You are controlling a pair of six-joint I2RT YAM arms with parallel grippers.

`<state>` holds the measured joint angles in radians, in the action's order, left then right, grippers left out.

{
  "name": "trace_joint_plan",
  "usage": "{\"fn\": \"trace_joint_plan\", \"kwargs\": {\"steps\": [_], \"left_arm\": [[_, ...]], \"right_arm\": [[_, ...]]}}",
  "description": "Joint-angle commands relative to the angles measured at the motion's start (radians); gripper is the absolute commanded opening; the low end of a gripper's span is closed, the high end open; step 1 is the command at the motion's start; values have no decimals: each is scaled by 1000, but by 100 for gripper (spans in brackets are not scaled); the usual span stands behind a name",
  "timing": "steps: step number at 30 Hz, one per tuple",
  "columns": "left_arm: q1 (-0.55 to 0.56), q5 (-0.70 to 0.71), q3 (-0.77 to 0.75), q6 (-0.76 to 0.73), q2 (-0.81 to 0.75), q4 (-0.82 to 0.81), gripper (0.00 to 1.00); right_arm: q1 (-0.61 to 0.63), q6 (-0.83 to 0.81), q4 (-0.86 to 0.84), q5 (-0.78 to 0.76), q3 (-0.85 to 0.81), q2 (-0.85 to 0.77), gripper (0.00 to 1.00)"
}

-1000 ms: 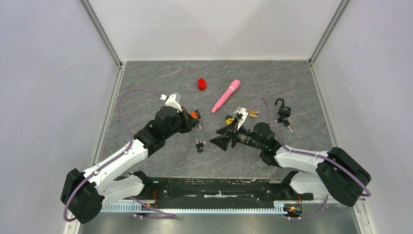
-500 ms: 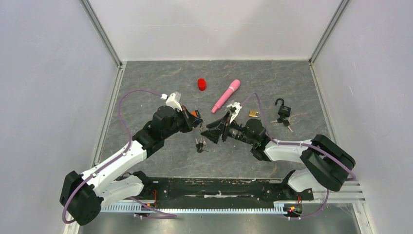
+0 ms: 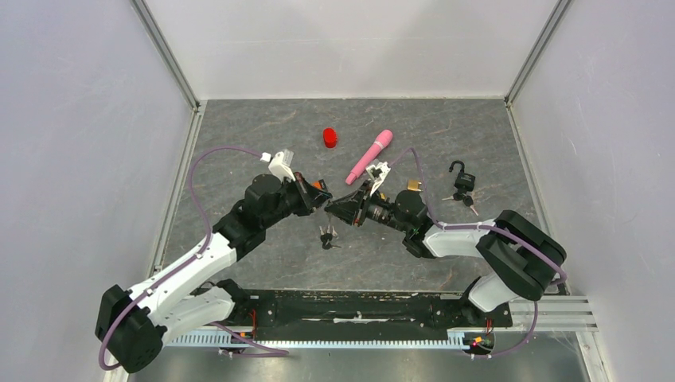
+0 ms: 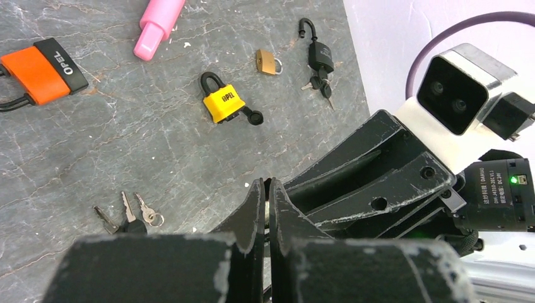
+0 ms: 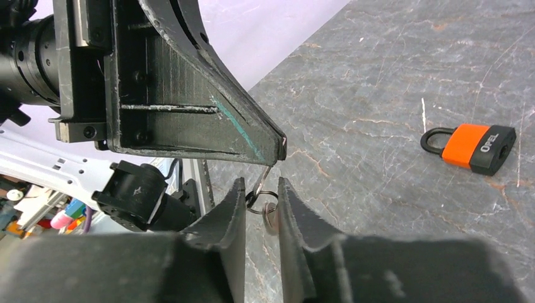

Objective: Unlock with the key

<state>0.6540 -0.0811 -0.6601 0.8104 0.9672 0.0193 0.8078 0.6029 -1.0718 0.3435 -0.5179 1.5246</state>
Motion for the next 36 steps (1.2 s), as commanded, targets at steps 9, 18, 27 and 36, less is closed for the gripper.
{"fn": "trace_joint_plan", "kwargs": {"steps": [9,18,27,36], "left_arm": [[3,-33,3,25,-55,-43,35],[-17,-117,2,52,-58,-76,65],[-77,-296,81,186,-25,-310,65],[-82,-296,115,271,-21,-325,64]], "right_arm": [[-20,13,-129,30,15,-15,0],[-75,51,-246,151,87,-61,0],[-131,187,-453,260,143,-56,0],[-144,265,-510,245,146,-38,0]]}}
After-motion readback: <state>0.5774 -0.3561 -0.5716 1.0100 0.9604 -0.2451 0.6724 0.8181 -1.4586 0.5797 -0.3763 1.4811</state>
